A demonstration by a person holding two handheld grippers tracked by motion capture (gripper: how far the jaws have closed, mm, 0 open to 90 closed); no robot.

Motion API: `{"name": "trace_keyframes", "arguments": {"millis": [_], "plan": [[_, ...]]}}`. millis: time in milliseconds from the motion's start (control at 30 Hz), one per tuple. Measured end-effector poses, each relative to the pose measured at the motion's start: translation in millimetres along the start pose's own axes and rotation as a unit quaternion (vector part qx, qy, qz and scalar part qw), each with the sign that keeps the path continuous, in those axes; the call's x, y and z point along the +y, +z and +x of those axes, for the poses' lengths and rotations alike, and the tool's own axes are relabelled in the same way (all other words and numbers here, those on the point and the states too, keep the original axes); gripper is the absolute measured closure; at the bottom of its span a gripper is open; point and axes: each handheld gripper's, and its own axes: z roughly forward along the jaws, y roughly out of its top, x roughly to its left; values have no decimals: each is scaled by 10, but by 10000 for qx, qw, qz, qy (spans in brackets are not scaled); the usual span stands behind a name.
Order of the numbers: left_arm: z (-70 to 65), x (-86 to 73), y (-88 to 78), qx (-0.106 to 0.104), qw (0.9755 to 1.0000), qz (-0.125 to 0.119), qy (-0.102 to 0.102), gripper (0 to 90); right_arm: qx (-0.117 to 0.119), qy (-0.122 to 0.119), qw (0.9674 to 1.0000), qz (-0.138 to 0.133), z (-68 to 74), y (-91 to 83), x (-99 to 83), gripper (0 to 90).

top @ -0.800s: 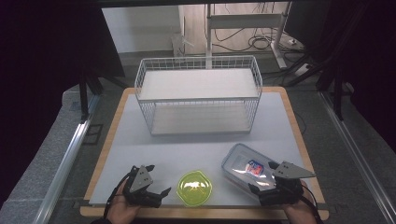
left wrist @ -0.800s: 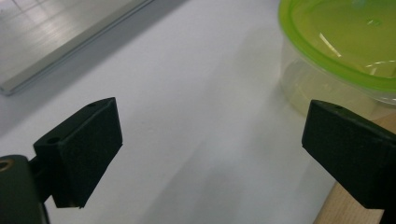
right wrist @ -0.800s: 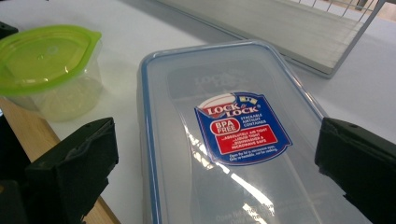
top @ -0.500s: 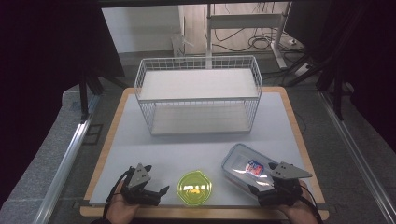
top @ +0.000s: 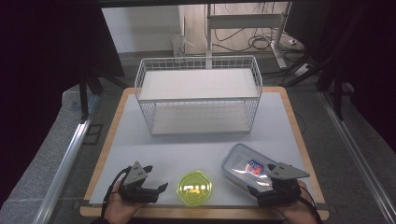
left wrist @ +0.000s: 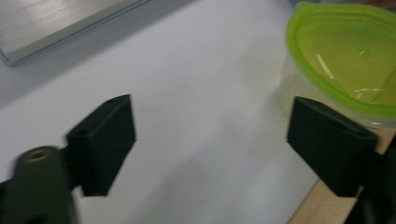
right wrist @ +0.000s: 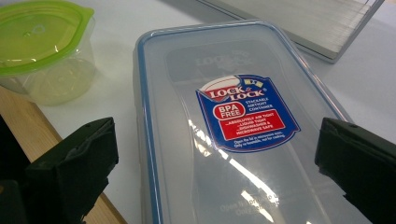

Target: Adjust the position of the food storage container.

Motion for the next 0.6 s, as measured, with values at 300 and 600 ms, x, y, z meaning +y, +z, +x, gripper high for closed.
{"name": "trace_keyframes", "arguments": {"millis": [300,600], "plan": [[-129,158,-35,-253,9997,-23,22,550,-30,55,9999,-107,17,-20,33,3],[-371,349,-30,-789,9960,-391,150,896,-122,41,9997,-187,18,-40,43,20]]}}
